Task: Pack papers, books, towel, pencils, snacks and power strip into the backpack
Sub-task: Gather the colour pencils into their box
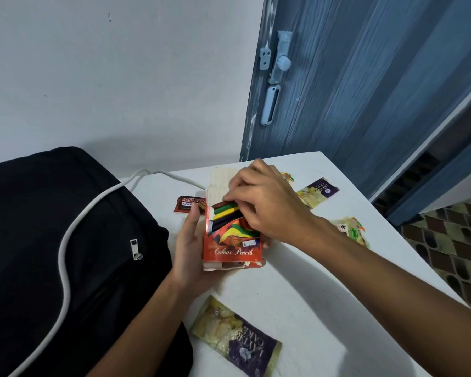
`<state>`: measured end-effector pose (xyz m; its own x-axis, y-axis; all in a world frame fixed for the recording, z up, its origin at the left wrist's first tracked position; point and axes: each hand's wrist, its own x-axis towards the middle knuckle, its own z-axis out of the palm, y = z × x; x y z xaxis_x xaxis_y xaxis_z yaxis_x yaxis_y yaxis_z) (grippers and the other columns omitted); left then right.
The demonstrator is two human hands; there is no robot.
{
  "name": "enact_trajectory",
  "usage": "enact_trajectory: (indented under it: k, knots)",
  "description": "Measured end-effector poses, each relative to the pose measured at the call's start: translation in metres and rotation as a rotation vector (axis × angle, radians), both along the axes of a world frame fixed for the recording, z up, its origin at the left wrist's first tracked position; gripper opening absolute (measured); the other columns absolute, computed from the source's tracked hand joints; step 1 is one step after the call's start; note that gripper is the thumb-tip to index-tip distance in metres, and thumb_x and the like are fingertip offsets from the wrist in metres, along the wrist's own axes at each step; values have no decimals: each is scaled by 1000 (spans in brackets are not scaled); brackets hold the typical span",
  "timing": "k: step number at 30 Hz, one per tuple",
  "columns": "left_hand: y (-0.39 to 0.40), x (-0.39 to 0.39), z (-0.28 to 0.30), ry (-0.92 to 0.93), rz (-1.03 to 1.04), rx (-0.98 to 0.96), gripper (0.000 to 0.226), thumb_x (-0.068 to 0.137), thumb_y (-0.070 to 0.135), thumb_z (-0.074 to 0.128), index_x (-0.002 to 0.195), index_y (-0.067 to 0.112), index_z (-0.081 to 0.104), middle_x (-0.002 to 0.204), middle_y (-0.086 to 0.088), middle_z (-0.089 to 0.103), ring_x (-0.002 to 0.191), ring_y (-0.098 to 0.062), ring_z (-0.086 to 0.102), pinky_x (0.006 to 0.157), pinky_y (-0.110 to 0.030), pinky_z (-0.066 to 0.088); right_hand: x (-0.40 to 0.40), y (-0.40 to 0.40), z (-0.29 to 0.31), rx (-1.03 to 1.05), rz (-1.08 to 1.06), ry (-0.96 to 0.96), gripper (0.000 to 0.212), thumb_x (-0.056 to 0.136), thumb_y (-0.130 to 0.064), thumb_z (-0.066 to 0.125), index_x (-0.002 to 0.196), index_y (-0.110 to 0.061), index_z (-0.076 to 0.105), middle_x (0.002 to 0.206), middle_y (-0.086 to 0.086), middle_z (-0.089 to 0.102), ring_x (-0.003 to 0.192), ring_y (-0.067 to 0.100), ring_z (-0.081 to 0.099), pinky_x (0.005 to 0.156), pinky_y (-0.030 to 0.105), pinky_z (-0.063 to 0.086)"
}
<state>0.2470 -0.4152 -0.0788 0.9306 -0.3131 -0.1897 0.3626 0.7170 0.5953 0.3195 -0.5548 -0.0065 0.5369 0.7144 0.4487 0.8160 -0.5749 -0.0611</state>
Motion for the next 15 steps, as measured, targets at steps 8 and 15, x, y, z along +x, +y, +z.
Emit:
enact_trajectory:
  k: [8, 15]
  knots:
    - [-1, -1, 4, 29, 20, 24, 70, 90, 64, 29, 127, 12, 58, 116, -19, 64, 99, -34, 66, 91, -52, 49, -10, -2, -7, 18, 13, 34, 36, 84, -20, 42, 99, -15, 75, 89, 2, 62, 87, 25, 52, 71, 47, 46]
    - [0, -1, 3, -34, -41, 5, 60, 72, 54, 69, 117, 15, 67, 118, -18, 64, 102, -36, 64, 103, -66, 31, -12, -10, -7, 278, -136, 98, 43, 80, -12, 41, 115, -13, 65, 115, 8, 55, 109, 23, 46, 90, 40, 40]
